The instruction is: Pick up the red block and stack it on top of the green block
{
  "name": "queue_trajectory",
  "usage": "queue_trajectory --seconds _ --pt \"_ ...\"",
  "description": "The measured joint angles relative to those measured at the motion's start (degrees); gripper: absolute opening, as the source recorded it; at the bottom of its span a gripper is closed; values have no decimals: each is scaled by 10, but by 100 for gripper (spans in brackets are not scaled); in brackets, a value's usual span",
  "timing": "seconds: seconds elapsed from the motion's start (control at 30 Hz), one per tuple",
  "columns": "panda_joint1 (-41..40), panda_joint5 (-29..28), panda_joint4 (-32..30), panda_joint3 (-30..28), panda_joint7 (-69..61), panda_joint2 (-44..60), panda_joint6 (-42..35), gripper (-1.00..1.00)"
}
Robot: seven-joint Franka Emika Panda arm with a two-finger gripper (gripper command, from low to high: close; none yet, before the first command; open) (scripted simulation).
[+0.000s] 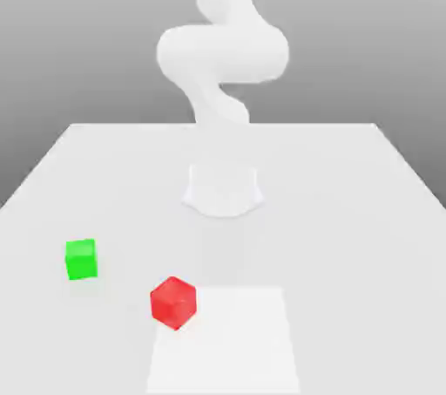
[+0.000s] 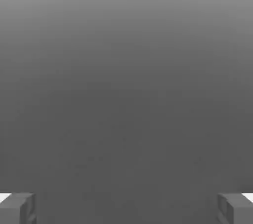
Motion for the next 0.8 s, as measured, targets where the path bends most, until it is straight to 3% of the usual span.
queue_trajectory --seconds 0.4,0.6,0.8 --pt "-97 -33 -167 25 157 254 160 0" --pt "-120 0 -253 12 203 387 246 0" --pt "-117 0 -250 6 214 508 348 0"
